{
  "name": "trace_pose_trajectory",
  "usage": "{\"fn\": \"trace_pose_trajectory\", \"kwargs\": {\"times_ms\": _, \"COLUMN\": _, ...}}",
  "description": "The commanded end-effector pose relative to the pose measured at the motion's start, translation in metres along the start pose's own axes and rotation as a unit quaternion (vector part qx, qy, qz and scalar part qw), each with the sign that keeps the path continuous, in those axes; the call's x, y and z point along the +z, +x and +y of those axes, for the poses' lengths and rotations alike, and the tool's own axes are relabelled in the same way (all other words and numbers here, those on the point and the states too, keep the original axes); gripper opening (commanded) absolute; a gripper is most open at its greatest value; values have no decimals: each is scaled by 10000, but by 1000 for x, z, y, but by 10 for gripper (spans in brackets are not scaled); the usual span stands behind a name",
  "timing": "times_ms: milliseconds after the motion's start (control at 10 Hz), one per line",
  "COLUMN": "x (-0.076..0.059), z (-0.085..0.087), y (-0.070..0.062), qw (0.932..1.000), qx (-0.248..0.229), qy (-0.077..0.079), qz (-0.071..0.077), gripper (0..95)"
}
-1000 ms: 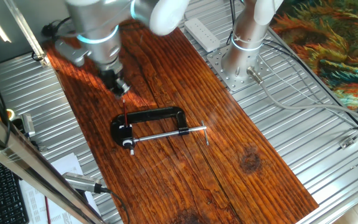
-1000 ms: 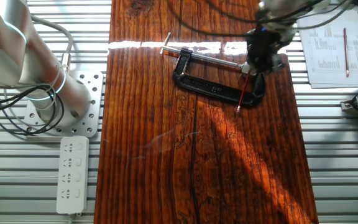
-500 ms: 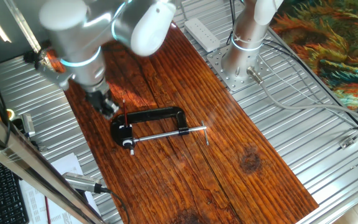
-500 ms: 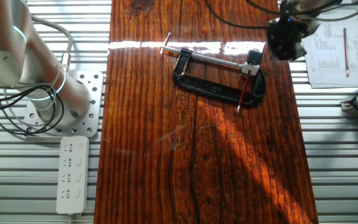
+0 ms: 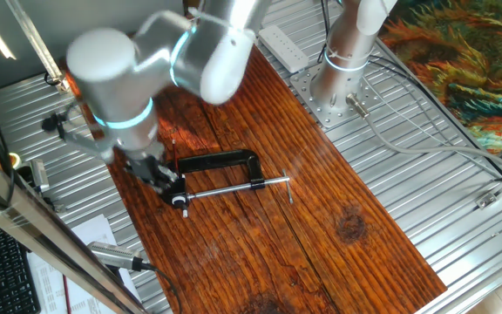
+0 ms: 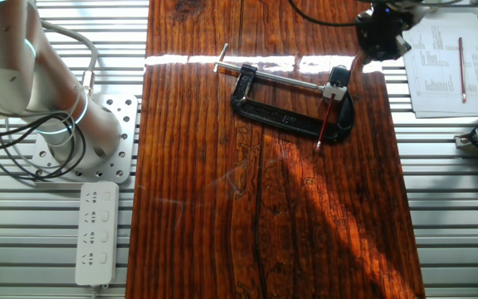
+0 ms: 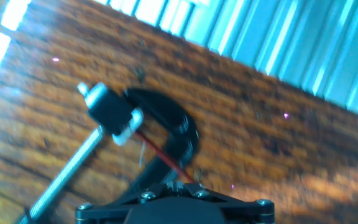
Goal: Sharpen the pencil with a pencil sharpener
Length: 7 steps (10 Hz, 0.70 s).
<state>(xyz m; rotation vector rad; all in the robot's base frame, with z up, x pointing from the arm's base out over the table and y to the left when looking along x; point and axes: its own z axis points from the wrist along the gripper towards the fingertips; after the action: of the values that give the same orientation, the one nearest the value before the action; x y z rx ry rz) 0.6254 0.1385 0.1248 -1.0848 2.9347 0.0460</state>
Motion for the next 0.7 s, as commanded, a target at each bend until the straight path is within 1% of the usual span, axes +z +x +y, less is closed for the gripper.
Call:
{"fn": "trace_pose_trajectory", "kwargs": {"times_ms": 100, "x": 26, "z": 17, "y": -2, "qw": 10000, "qx": -69, "qy": 29, "qz": -60, "gripper": 0}}
{"fn": "trace_pose_trajectory", "kwargs": {"times_ms": 200, "x": 29, "z": 15, "y": -1, "qw": 9999, "qx": -155, "qy": 41, "qz": -35, "gripper": 0}}
{"fn": "trace_pose_trajectory", "kwargs": {"times_ms": 300, "x": 27, "z": 10, "y": -1, "qw": 9998, "qx": -199, "qy": 9, "qz": 41, "gripper": 0}}
{"fn": "trace_pose_trajectory", "kwargs": {"times_ms": 400, "x": 23, "z": 4, "y": 0, "qw": 9997, "qx": -254, "qy": -12, "qz": 64, "gripper": 0}}
{"fn": "trace_pose_trajectory", "kwargs": {"times_ms": 500, "x": 15, "z": -8, "y": 2, "qw": 9993, "qx": -357, "qy": -19, "qz": 71, "gripper": 0}}
{"fn": "trace_pose_trajectory", "kwargs": {"times_ms": 700, "x": -5, "z": -22, "y": 5, "qw": 9988, "qx": -482, "qy": -29, "qz": 34, "gripper": 0}}
